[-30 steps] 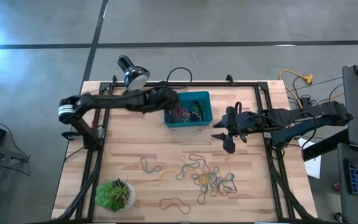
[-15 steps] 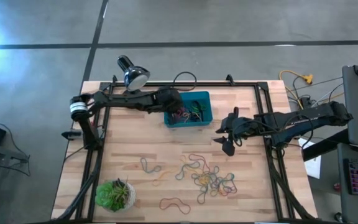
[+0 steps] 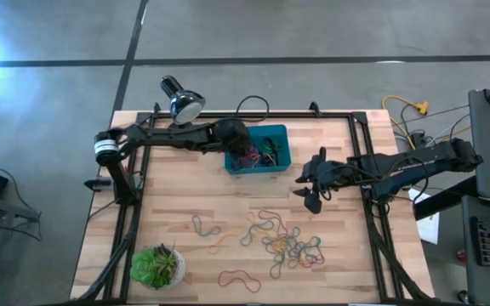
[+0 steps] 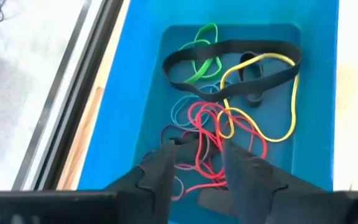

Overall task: Pick and place rubber bands into bin
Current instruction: Put the red rubber band into the blue bin

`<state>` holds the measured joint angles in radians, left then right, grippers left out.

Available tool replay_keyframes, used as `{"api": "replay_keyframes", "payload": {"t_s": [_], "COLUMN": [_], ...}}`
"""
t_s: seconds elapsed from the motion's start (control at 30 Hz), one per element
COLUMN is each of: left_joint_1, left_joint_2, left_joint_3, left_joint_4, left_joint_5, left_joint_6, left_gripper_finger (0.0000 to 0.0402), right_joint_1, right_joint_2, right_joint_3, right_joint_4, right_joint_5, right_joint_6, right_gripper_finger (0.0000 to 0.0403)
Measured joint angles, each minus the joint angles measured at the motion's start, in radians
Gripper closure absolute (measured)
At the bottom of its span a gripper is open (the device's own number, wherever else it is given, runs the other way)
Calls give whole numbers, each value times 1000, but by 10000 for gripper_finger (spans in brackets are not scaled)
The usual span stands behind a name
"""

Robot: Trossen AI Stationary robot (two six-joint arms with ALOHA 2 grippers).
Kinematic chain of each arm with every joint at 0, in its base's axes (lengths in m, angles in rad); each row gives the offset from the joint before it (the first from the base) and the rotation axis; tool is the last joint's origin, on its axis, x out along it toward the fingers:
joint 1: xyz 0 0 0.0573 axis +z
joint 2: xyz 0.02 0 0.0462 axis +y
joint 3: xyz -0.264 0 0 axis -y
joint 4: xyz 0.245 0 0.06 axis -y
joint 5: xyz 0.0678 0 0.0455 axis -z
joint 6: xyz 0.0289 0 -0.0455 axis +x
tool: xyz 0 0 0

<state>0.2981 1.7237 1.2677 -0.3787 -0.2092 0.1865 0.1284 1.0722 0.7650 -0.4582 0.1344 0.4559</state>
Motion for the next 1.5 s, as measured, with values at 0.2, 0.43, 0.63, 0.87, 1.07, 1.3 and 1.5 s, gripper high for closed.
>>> {"api": "replay_keyframes", "payload": {"t_s": [0.2,0.43,0.63,0.87,1.07,1.3,1.5], "left_joint_1": [-40,-114,-162,-206,-233,-236,-240], "left_joint_2": [-71,-197,-302,-387,-420,-430,-431], "left_joint_3": [8,0,-20,-37,-38,-38,-38], "left_joint_4": [-4,-30,-31,-35,-39,-83,-85], "left_joint_5": [19,19,19,19,19,19,19], "left_joint_6": [-13,-33,-82,-130,-132,-181,-182], "left_gripper_finger": [263,263,263,262,262,262,262], "right_joint_1": [17,63,66,66,66,73,93], "right_joint_2": [95,284,422,532,595,646,675], "right_joint_3": [-64,-95,-72,-15,2,5,22], "right_joint_4": [114,288,333,345,342,342,337], "right_joint_5": [-174,-220,-221,-222,-209,-191,-97], "right_joint_6": [-55,-124,-175,-247,-252,-238,-226], "right_gripper_finger": [211,211,211,211,211,211,211]}}
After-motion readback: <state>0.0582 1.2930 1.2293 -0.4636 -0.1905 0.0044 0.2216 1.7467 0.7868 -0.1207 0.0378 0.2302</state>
